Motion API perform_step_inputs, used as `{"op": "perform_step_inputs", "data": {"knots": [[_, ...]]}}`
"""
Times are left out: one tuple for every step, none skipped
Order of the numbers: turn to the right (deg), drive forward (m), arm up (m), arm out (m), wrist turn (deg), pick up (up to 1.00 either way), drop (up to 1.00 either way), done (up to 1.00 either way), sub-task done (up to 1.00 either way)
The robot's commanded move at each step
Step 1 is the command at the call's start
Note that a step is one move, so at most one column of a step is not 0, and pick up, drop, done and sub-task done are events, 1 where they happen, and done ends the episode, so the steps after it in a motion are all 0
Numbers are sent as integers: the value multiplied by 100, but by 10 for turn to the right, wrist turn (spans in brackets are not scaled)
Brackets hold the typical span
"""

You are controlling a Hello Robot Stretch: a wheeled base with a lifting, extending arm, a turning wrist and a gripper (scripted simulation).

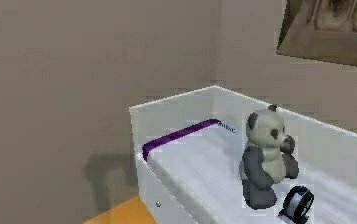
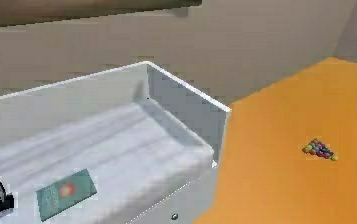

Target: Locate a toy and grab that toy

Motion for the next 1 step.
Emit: {"op": "perform_step_inputs", "data": {"knots": [[-450, 0, 0, 0, 0, 0, 0, 0, 0]]}}
